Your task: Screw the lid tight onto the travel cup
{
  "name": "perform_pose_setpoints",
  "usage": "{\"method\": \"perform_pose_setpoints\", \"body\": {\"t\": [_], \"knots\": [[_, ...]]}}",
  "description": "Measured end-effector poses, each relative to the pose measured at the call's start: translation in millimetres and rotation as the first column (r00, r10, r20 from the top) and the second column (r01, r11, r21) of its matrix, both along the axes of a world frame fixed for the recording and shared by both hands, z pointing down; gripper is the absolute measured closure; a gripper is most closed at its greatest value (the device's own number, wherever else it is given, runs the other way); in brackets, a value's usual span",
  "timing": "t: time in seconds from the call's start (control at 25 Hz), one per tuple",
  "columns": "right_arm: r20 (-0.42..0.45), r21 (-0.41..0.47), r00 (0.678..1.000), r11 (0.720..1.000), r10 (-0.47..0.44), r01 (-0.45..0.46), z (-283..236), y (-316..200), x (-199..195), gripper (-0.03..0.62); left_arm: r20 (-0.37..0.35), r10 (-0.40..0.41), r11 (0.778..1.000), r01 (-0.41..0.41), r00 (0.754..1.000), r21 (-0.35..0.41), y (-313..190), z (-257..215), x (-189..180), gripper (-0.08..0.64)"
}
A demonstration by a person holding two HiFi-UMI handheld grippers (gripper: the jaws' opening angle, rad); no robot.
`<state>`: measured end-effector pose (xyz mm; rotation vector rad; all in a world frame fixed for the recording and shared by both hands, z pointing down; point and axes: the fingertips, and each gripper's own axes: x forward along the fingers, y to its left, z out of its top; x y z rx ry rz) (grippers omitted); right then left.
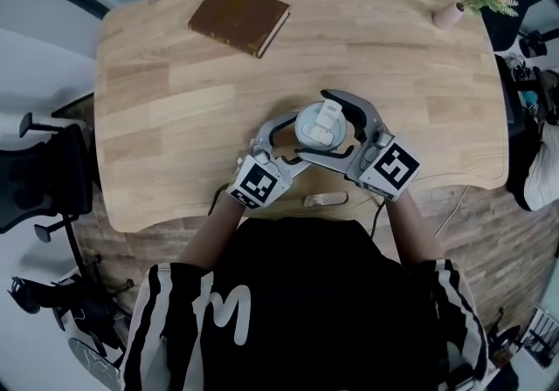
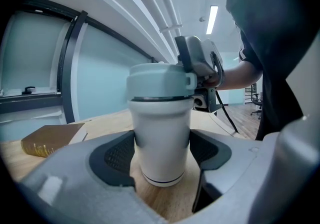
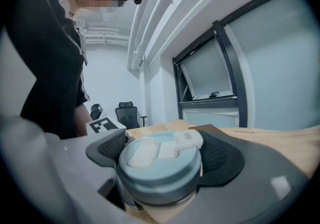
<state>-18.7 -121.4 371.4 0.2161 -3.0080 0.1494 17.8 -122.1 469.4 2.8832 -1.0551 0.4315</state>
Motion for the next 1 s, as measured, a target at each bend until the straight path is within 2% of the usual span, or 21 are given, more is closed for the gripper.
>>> {"method": "perform_pose_setpoints", "body": {"t": [0.2,0.4,0.76,1.0], "knots": [[0.001,-0.011,0.992,0.992,0.126,-0.126,-0.5,-5.1,0.9,0.140,-0.009,0.005,1.000,-0.005,1.000,-0.001,-0.2,0.0,0.0,0.210],[-0.009,0.002,0.965,0.965,0.262,-0.262,3.1,-11.1,4.0,0.141,-0.020,0.016,1.000,-0.016,1.000,0.001,-0.3,0.7,-0.5,0.210],[-0.008,-0.003,0.877,0.877,0.480,-0.480,6.1,-17.9,10.0,0.140,-0.024,0.043,0.999,-0.043,0.999,0.005,1.6,4.2,-0.6,0.210],[-0.016,-0.008,0.805,0.805,0.593,-0.593,6.8,-21.6,12.1,0.140,-0.030,0.067,0.998,-0.067,0.997,0.001,1.2,3.2,-1.3,0.212]]}}
